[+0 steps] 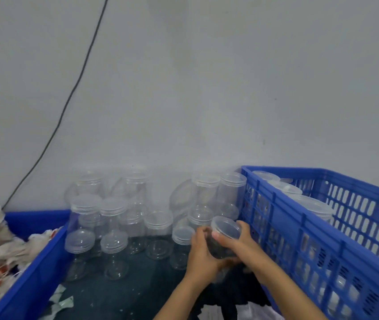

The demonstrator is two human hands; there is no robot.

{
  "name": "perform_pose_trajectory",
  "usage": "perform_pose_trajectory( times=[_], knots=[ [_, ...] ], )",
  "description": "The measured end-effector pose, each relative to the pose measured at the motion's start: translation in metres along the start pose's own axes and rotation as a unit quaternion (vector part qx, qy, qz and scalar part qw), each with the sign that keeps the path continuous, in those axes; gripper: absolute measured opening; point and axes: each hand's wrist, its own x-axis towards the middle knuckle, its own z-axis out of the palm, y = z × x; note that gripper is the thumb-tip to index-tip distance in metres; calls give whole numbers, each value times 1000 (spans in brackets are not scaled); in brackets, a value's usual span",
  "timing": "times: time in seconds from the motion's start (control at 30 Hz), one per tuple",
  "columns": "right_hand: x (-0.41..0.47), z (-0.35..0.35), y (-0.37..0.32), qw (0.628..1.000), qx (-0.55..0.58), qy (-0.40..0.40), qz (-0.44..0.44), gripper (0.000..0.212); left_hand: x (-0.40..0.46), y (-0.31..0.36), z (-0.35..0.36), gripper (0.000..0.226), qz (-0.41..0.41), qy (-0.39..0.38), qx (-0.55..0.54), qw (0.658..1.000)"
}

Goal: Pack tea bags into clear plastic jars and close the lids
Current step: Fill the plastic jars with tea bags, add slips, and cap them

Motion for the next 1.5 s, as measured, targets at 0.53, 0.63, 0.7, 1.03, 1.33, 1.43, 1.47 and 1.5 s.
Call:
perform_pose_trajectory(
  times=[0.53, 0.63, 0.7, 1.03, 1.33, 1.43, 1.47, 1.5],
  knots=[
    [-119, 89, -9, 939, -209, -99, -255, 38, -151, 10, -123, 72, 9, -31, -9, 999],
    [-126, 78, -21, 919, -125, -299, -225, 41, -164, 8, -149, 75, -86, -227, -191, 951],
    [-125, 68, -28, 890, -93, -401, -198, 54, -172, 8, -156, 80, -116, -260, -209, 936],
    [-122, 103, -16, 939, -261, -201, -95, 80, -180, 26, -148, 80, -9, 30, 255, 967],
    [-115, 63, -27, 908, -87, -361, -193, 63, -186, 7, -166, 100, -164, -240, -201, 936],
    [-113, 66, -14, 931, 128, -324, -106, 58, -190, -1, -163, 96, -126, -105, -168, 972],
    [-111, 70, -5, 927, 207, -309, -58, 58, -192, -2, -162, 88, -103, -60, -153, 981],
    [-110, 75, 5, 918, 273, -288, -10, 58, -193, -4, -160, 80, -83, -21, -147, 985]
  ],
)
